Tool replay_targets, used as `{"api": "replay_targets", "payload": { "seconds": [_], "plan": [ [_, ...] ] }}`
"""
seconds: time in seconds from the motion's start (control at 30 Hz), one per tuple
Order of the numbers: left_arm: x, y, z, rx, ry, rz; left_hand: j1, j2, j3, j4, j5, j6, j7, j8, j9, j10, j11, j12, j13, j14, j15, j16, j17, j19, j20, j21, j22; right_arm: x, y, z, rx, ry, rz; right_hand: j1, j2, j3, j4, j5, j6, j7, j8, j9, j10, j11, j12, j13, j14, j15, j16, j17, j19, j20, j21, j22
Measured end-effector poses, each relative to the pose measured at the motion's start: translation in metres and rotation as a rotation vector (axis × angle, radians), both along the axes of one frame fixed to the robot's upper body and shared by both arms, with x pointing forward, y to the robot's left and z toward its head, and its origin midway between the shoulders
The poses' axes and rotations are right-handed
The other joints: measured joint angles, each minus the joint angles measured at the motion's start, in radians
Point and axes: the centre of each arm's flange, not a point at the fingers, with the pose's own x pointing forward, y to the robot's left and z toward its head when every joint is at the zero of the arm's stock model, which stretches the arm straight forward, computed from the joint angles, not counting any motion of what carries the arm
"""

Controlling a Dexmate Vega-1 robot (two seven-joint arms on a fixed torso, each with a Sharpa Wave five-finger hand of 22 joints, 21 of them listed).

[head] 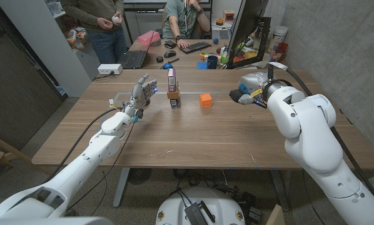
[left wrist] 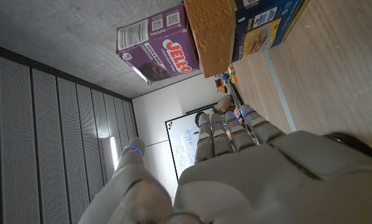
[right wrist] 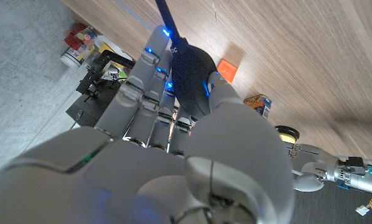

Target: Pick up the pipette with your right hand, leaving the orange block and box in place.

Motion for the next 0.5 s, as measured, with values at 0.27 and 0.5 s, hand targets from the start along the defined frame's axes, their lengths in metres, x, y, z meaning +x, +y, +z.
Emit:
{"api": "replay_targets", "payload": {
  "seconds": [0.27,0.5],
  "plan": [
    [-0.0001,0.0009,0.0004,-0.004,-0.001,0.003,0.0,0.0,0.0,0.0,0.0,0.004,0.004,0.0,0.0,0.0,0.0,0.0,0.0,0.0,0.0,0.0,0.0,0.0,0.0,0.0,0.0,-0.0014,-0.0003,0.0028,0.0,0.001,-0.004,-0.005,0.005,0.004,0.004,-0.004,0.0,0.0,0.0,0.004,0.0,0.0,0.0,0.005,0.0,0.0,0.0,0.0,0.0,0.0,0.0,0.0],
    [-0.0001,0.0012,0.0004,-0.007,0.0,0.005,0.0,0.0,0.0,0.0,0.0,0.006,0.006,0.0,0.0,-0.004,0.004,0.0,0.0,0.0,0.0,0.0,0.0,0.0,0.0,0.0,0.0,-0.0015,-0.0005,0.0033,-0.002,0.002,-0.004,-0.005,0.005,0.004,0.004,-0.007,0.0,0.0,-0.001,0.009,0.0,0.0,0.0,0.009,0.0,0.0,0.0,0.005,0.0,0.0,0.0,0.0]
  ]
}}
